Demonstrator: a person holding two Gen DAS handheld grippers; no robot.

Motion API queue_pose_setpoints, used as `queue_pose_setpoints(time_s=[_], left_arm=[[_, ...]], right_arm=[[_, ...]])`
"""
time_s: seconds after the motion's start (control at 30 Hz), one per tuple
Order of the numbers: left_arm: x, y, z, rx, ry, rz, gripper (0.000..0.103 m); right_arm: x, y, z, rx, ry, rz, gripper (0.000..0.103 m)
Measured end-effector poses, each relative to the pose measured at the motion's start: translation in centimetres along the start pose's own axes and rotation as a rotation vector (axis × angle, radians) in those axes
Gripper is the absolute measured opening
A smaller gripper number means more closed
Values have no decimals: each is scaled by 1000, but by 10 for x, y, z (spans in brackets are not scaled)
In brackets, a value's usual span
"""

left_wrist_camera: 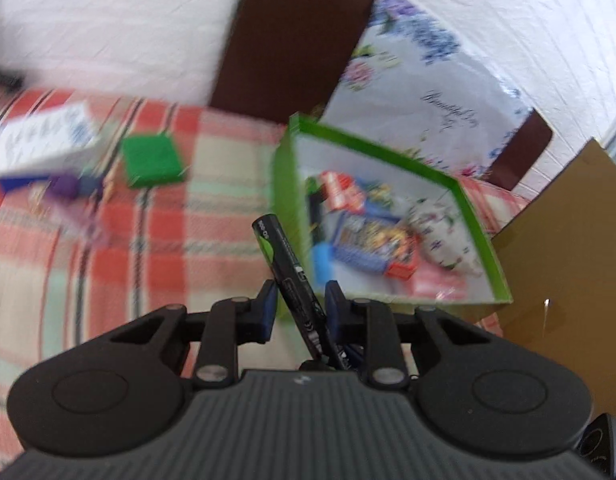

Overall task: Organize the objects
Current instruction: 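Carry the marker into the green box and open the right gripper, then move the right gripper to the white HP box and grasp it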

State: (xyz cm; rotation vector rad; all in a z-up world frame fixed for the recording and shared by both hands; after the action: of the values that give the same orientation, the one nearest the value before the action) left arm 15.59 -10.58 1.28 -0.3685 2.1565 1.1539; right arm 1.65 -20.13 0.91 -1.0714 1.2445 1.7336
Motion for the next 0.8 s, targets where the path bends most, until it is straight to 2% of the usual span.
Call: queue_pose_setpoints(time_s=[0.13, 0.27, 0.33, 0.43, 0.5, 0.57, 0.8], left_arm=[[-23, -23, -33, 22, -102, -29, 26], [-37, -54, -49, 24, -166, -26, 24], [-42, -72, -51, -17, -201, -31, 26], [-45, -81, -48, -137, -253, -47, 26], [-44, -74, -41, -148, -248, -62, 26], [-39, -62, -33, -164, -258, -83, 26], [-15, -18, 1, -261, -266, -156, 29]], right_arm=[[-21, -6, -29, 76, -16, -59, 20], [-31, -25, -59, 133, -41, -57, 20], [-30, -41, -71, 176, -46, -39, 21], [-27, -71, -83, 284, -38, 39, 28], [-27, -69, -89, 273, -83, 32, 28], [-26, -58, -86, 277, -80, -1, 34], [-16, -29, -71, 270, -104, -9, 35]])
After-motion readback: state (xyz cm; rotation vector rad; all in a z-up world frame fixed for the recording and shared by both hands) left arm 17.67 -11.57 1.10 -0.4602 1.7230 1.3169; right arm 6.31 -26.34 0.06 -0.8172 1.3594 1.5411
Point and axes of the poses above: each gripper's, at about its wrist camera, not at the fingertips, and y roughly against the way its jaws point, z to its left, x to its underside, the point moved 3 cm from there along -y, roughly the way its jaws point, and after that the axes turned 4 degrees about x, right-handed, at the moved point
